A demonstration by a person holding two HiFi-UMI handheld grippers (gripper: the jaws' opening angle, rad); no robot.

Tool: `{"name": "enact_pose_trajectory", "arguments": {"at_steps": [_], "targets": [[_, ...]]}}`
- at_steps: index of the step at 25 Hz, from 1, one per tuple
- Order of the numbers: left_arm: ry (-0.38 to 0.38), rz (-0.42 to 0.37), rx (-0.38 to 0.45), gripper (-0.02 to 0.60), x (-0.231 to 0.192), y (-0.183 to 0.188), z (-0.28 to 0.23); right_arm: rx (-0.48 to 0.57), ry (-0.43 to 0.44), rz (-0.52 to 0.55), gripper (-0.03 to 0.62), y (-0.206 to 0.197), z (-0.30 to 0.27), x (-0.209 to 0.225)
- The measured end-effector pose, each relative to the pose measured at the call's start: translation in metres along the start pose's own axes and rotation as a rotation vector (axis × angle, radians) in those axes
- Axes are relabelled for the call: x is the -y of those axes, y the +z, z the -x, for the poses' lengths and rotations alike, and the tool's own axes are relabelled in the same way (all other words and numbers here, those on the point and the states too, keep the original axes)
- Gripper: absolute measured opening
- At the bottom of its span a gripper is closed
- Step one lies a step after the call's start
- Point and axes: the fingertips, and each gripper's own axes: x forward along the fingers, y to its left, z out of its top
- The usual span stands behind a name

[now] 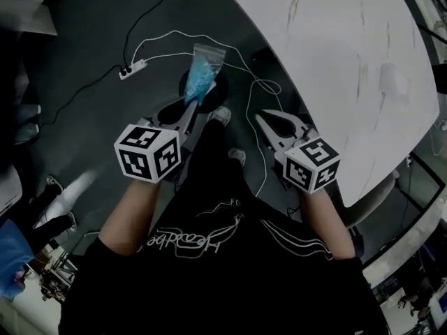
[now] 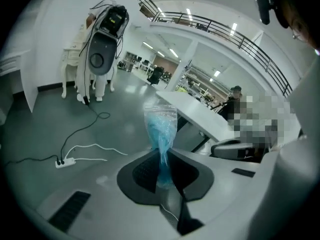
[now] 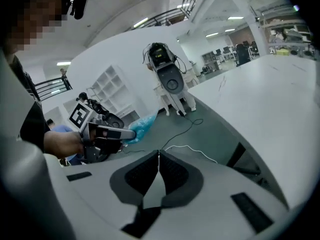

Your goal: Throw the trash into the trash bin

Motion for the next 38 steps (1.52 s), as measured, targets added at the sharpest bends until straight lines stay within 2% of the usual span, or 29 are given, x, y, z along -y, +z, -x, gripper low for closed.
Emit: {"name": "enact_pose_trajectory", "arguments": {"at_steps": [7, 11, 16, 21, 27, 33, 34, 35, 36, 37, 38], "targets": [[0.053, 0.090, -0.181, 0.032, -0.076, -0.092, -0.063, -0.119, 0.018, -0.079, 0.032, -0.057, -0.067, 0.023], [0.085, 0.100, -0.282, 0.032, -0.106, -0.143, -0.095, -0.168, 0.063, -0.084, 0.032, -0.087, -0.103, 0.031], [0.123, 0.125, -0.379, 0.031, -0.142, -0.207, -0.137, -0.223, 0.076, -0.104, 0.032, -0.135, -0.147, 0.044], [0.103, 0.153, -0.461, 0.031, -0.165, -0.216, -0.164, -0.287, 0.077, -0.125, 0.032, -0.134, -0.157, 0.034], [0.127, 0.100, -0.603, 0.031, -0.191, -0.255, -0.185, -0.322, 0.064, -0.161, 0.032, -0.153, -0.152, 0.040], [0.118, 0.092, -0.605, 0.032, -0.196, -0.266, -0.201, -0.297, 0.067, -0.226, 0.032, -0.165, -0.147, 0.043], [0.103, 0.104, -0.588, 0.048, -0.195, -0.264, -0.207, -0.297, 0.063, -0.233, 0.032, -0.166, -0.146, 0.044], [0.086, 0.131, -0.563, 0.101, -0.192, -0.261, -0.213, -0.296, 0.058, -0.239, 0.032, -0.167, -0.145, 0.046], [0.070, 0.172, -0.535, 0.220, -0.190, -0.256, -0.218, -0.293, 0.053, -0.246, 0.032, -0.167, -0.144, 0.048], [0.059, 0.215, -0.514, 0.288, -0.189, -0.252, -0.221, -0.288, 0.048, -0.254, 0.032, -0.166, -0.143, 0.049], [0.053, 0.250, -0.505, 0.294, -0.188, -0.250, -0.223, -0.282, 0.043, -0.263, 0.032, -0.165, -0.143, 0.051]]}}
